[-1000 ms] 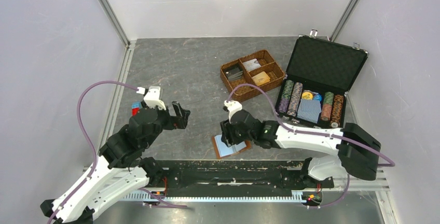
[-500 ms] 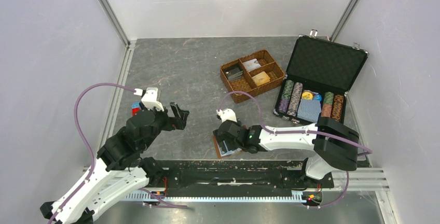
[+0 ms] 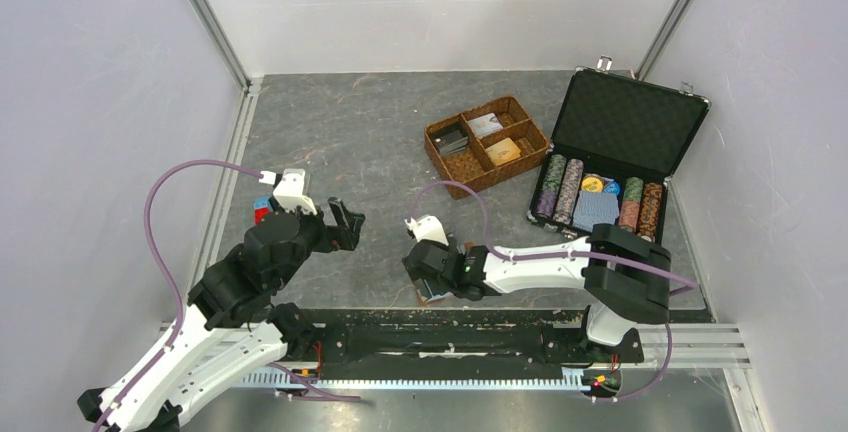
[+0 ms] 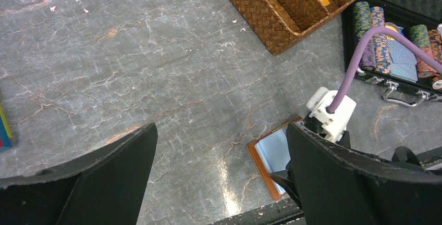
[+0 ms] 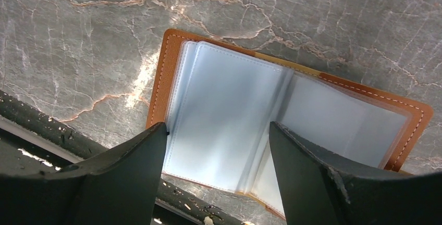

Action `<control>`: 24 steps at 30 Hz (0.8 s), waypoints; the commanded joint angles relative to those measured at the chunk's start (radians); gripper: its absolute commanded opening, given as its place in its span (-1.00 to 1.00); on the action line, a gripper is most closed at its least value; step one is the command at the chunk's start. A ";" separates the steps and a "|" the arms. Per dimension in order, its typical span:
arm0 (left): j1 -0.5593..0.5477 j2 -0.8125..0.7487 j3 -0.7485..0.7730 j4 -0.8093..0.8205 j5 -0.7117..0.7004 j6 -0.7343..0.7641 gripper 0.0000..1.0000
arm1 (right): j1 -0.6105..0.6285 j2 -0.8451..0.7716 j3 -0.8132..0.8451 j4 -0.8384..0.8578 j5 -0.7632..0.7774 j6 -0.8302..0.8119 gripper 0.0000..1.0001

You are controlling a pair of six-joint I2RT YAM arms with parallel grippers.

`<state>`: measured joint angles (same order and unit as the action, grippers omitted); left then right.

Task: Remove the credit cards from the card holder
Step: Remove the credit card from the card holder.

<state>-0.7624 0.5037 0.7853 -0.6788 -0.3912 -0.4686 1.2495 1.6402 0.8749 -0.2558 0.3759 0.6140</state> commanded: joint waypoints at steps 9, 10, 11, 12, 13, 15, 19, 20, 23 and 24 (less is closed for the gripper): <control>0.000 0.007 -0.003 0.030 -0.005 0.016 1.00 | 0.021 0.014 0.028 -0.001 0.031 0.010 0.06; 0.000 0.008 -0.003 0.030 -0.002 0.017 1.00 | 0.022 0.012 0.025 0.008 0.025 0.012 0.02; 0.000 0.010 -0.003 0.030 0.000 0.015 1.00 | 0.021 0.009 0.020 0.016 0.022 0.011 -0.01; 0.000 0.013 -0.004 0.030 0.001 0.015 1.00 | 0.021 0.007 0.019 0.020 0.019 0.013 -0.04; 0.000 0.016 -0.003 0.030 0.005 0.015 1.00 | 0.021 0.004 0.017 0.025 0.015 0.013 -0.06; 0.000 0.019 -0.004 0.030 0.012 0.006 1.00 | 0.020 -0.008 0.008 0.042 0.009 0.013 -0.11; 0.000 0.019 -0.009 0.030 0.034 -0.025 1.00 | 0.012 -0.037 -0.013 0.083 -0.008 0.010 -0.14; 0.000 0.016 -0.013 0.030 0.042 -0.038 1.00 | 0.008 -0.042 -0.019 0.093 -0.019 0.009 -0.14; 0.000 0.017 -0.039 0.033 0.072 -0.104 1.00 | -0.014 -0.070 -0.055 0.145 -0.068 0.019 -0.10; 0.000 0.018 -0.053 0.042 0.088 -0.127 1.00 | -0.024 -0.081 -0.076 0.170 -0.094 0.028 -0.11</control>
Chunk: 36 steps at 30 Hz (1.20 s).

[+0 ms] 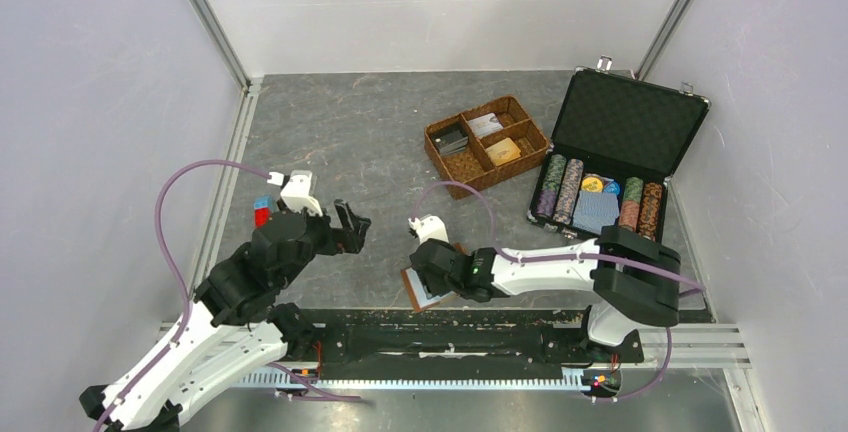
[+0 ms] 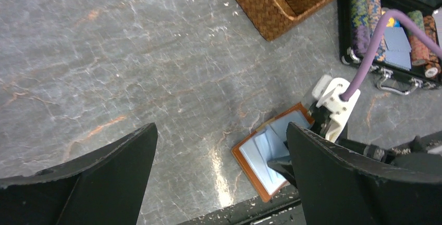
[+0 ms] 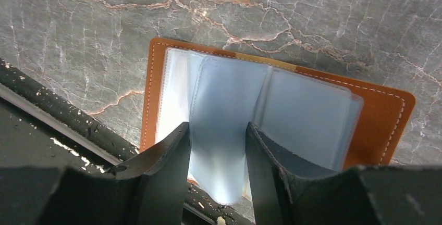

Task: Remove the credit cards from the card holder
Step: Remove the credit card from the card holder.

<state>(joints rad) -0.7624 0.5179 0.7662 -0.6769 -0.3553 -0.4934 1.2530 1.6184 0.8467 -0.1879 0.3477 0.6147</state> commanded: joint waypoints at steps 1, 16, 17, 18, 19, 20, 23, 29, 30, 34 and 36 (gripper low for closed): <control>0.000 0.006 -0.051 0.051 0.078 -0.117 1.00 | -0.043 -0.072 -0.068 0.127 -0.092 0.039 -0.14; 0.000 0.182 -0.176 0.112 0.220 -0.268 0.83 | -0.224 -0.210 -0.440 0.695 -0.446 0.184 -0.77; 0.000 0.195 -0.188 0.124 0.238 -0.278 0.79 | -0.237 -0.217 -0.461 0.727 -0.467 0.191 -0.79; 0.000 0.205 -0.199 0.138 0.252 -0.292 0.75 | -0.249 -0.225 -0.475 0.759 -0.481 0.197 -0.80; 0.000 0.211 -0.214 0.151 0.271 -0.307 0.71 | -0.259 -0.231 -0.491 0.787 -0.497 0.201 -0.81; 0.000 0.218 -0.228 0.169 0.283 -0.320 0.68 | -0.268 -0.237 -0.502 0.811 -0.508 0.210 -0.82; 0.000 0.225 -0.278 0.224 0.321 -0.364 0.63 | -0.292 -0.245 -0.537 0.898 -0.551 0.237 -0.82; 0.000 0.226 -0.366 0.356 0.420 -0.424 0.60 | -0.327 -0.261 -0.591 1.018 -0.592 0.300 -0.83; 0.000 0.224 -0.380 0.379 0.437 -0.432 0.60 | -0.332 -0.266 -0.593 1.019 -0.591 0.302 -0.83; 0.000 0.223 -0.414 0.479 0.491 -0.448 0.60 | -0.344 -0.287 -0.603 1.032 -0.585 0.322 -0.83; 0.000 0.226 -0.421 0.506 0.505 -0.446 0.58 | -0.350 -0.301 -0.614 1.042 -0.580 0.333 -0.83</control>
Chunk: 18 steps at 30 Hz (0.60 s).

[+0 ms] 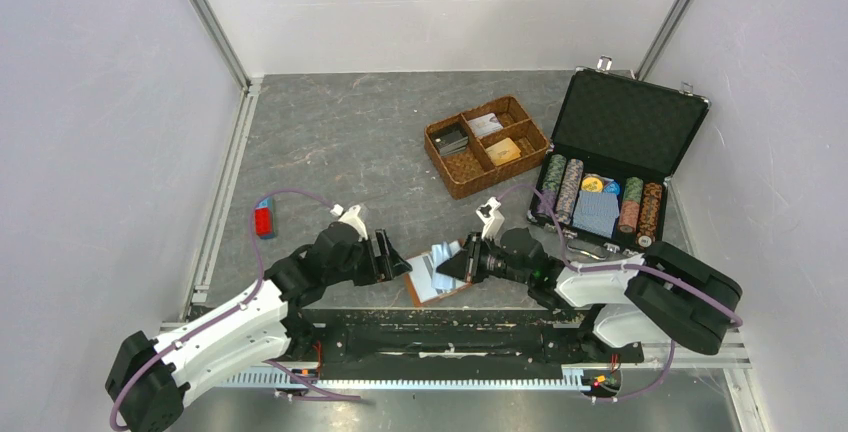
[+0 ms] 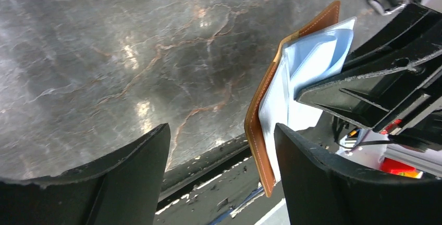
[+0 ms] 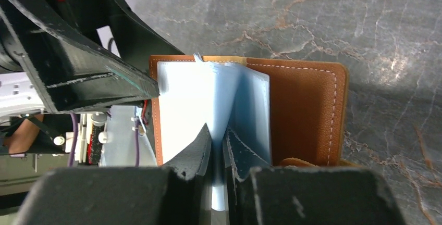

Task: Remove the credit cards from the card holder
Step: Remove the credit card from the card holder.

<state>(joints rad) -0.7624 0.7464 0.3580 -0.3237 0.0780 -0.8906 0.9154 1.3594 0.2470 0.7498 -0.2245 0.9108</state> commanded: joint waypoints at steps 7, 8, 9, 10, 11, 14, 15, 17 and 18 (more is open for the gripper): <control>0.001 -0.006 -0.065 0.299 0.128 -0.071 0.12 | -0.024 -0.071 -0.041 0.111 0.002 0.050 -0.83; 0.000 -0.008 -0.070 0.316 0.132 -0.074 0.01 | -0.025 -0.073 -0.043 0.111 0.002 0.051 -0.83; 0.000 -0.008 -0.075 0.321 0.133 -0.076 -0.11 | -0.027 -0.075 -0.046 0.111 0.003 0.052 -0.83; 0.002 -0.009 -0.077 0.320 0.133 -0.077 -0.20 | -0.028 -0.076 -0.048 0.113 0.006 0.054 -0.83; 0.001 -0.011 -0.080 0.334 0.134 -0.080 -0.30 | -0.030 -0.077 -0.052 0.113 0.007 0.055 -0.83; 0.002 -0.006 -0.083 0.353 0.134 -0.082 -0.60 | -0.035 -0.077 -0.058 0.115 0.005 0.056 -0.83; 0.002 -0.003 -0.085 0.357 0.136 -0.082 -0.69 | -0.036 -0.078 -0.058 0.115 0.006 0.056 -0.83; 0.002 0.006 -0.089 0.370 0.143 -0.084 -0.92 | -0.038 -0.075 -0.060 0.117 0.004 0.058 -0.82; 0.002 0.013 -0.090 0.377 0.146 -0.085 -0.95 | -0.038 -0.074 -0.063 0.118 0.004 0.059 -0.82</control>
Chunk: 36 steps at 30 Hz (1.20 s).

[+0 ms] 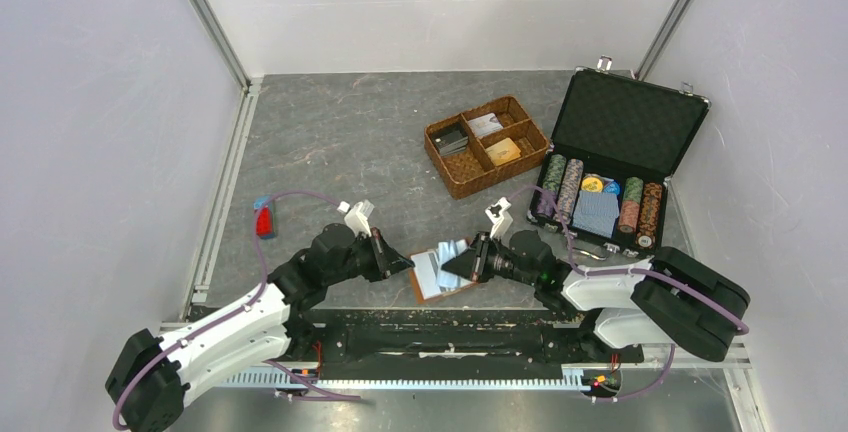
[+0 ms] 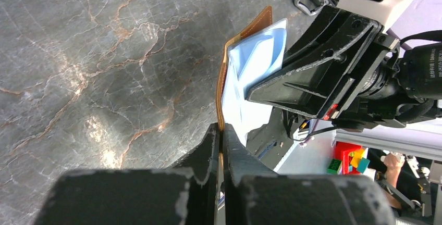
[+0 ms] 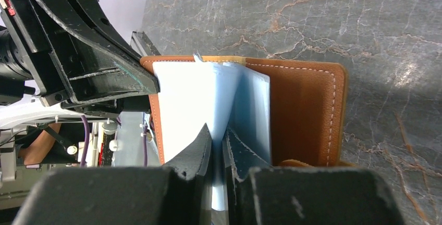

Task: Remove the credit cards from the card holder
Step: Remove the credit card from the card holder.

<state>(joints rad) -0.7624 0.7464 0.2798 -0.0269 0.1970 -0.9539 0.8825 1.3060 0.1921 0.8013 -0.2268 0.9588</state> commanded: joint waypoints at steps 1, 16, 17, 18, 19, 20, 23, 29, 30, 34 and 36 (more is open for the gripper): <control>0.002 0.018 -0.013 0.085 0.031 -0.022 -0.96 | -0.006 -0.020 -0.010 0.067 0.006 0.011 -0.82; 0.002 0.097 -0.010 0.102 0.004 0.003 -0.95 | -0.022 -0.144 0.155 -0.618 0.321 -0.205 -0.18; 0.003 0.106 -0.010 0.105 0.005 0.005 -0.95 | -0.023 -0.160 0.166 -0.656 0.353 -0.217 -0.17; 0.003 0.114 -0.009 0.108 0.008 0.007 -0.95 | -0.025 -0.175 0.179 -0.694 0.378 -0.229 -0.17; 0.003 0.123 -0.007 0.111 0.010 0.010 -0.96 | -0.024 -0.191 0.192 -0.716 0.390 -0.240 -0.16; 0.003 0.130 -0.007 0.114 0.013 0.012 -0.95 | -0.025 -0.207 0.207 -0.736 0.398 -0.250 -0.17; 0.003 0.145 -0.005 0.120 0.013 0.017 -0.95 | -0.024 -0.239 0.259 -0.757 0.373 -0.277 -0.17; 0.004 0.171 -0.001 0.128 0.013 0.020 -0.96 | -0.019 -0.211 0.297 -0.634 0.168 -0.285 -0.28; 0.005 0.175 0.001 0.128 0.013 0.020 -0.95 | -0.016 -0.196 0.296 -0.616 0.136 -0.279 -0.30; 0.005 0.188 0.005 0.130 0.020 0.018 -0.95 | 0.007 -0.129 0.284 -0.531 0.061 -0.248 -0.29; 0.006 0.193 0.008 0.130 0.022 0.019 -0.93 | 0.024 -0.094 0.276 -0.490 0.034 -0.237 -0.23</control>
<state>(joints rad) -0.7624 0.9321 0.2710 0.0566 0.2123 -0.9539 0.8799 1.1625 0.4587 0.1928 -0.0921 0.7052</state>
